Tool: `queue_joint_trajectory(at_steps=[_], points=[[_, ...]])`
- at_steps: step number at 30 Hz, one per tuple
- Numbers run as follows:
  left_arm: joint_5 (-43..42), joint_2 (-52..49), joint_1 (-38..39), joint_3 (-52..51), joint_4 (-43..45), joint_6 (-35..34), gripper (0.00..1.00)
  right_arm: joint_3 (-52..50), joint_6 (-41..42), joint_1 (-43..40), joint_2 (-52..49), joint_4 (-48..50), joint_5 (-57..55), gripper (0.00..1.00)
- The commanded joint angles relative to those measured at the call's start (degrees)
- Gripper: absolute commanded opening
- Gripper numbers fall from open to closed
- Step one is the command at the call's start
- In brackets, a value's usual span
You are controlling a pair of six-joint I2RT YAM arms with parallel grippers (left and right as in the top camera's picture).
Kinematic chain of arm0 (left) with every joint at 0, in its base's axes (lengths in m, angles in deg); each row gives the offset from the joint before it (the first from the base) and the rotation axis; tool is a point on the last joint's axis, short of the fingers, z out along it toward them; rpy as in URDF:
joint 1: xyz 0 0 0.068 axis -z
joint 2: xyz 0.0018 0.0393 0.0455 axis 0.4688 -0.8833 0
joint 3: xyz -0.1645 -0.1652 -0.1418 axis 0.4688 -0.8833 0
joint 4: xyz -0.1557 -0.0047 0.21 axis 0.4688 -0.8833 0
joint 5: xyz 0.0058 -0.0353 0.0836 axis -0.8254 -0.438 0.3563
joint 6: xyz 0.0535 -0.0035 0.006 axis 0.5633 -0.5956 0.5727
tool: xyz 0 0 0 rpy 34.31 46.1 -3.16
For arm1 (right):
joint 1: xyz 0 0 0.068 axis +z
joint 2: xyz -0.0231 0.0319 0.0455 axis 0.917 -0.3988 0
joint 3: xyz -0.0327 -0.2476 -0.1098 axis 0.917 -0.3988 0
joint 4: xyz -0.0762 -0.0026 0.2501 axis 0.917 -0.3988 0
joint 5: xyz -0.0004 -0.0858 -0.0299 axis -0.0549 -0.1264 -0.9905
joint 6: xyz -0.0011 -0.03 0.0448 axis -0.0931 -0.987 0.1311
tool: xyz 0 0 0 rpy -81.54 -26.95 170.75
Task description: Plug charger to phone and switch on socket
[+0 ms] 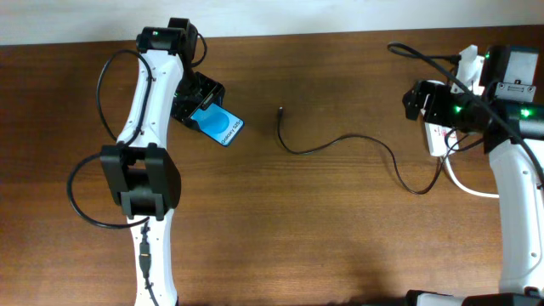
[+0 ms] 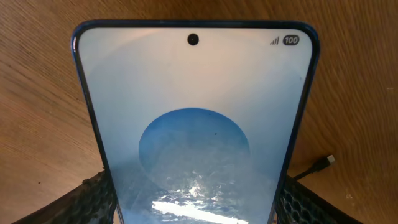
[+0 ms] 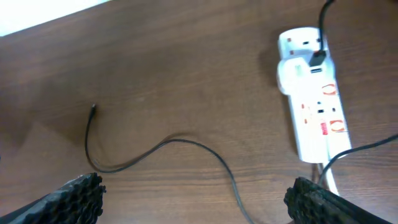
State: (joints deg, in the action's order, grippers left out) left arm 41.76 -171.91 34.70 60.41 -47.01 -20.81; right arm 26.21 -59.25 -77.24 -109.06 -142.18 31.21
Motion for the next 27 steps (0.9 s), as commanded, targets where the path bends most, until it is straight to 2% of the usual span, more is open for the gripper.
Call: queue_joint_trajectory(at_steps=[1,7,13,18,27], points=[[0.46,0.26,0.24,1.57,0.17,0.70,0.00,1.20,0.04,-1.84,-0.22,0.48,-2.78,0.98],[0.90,0.26,0.24,1.57,0.96,0.74,0.00,1.33,-2.40,-7.76,-3.80,0.50,-3.54,0.99],[0.87,0.26,0.24,1.57,0.94,0.76,0.00,3.08,-6.69,-7.65,-10.58,0.96,-6.47,1.00],[1.53,0.26,0.24,1.57,0.70,0.96,0.00,3.08,-6.67,-7.65,-14.19,1.55,-6.47,1.00],[1.92,0.26,0.26,1.57,0.59,0.94,0.00,3.08,-6.64,-6.67,-15.65,1.70,-3.45,0.96]])
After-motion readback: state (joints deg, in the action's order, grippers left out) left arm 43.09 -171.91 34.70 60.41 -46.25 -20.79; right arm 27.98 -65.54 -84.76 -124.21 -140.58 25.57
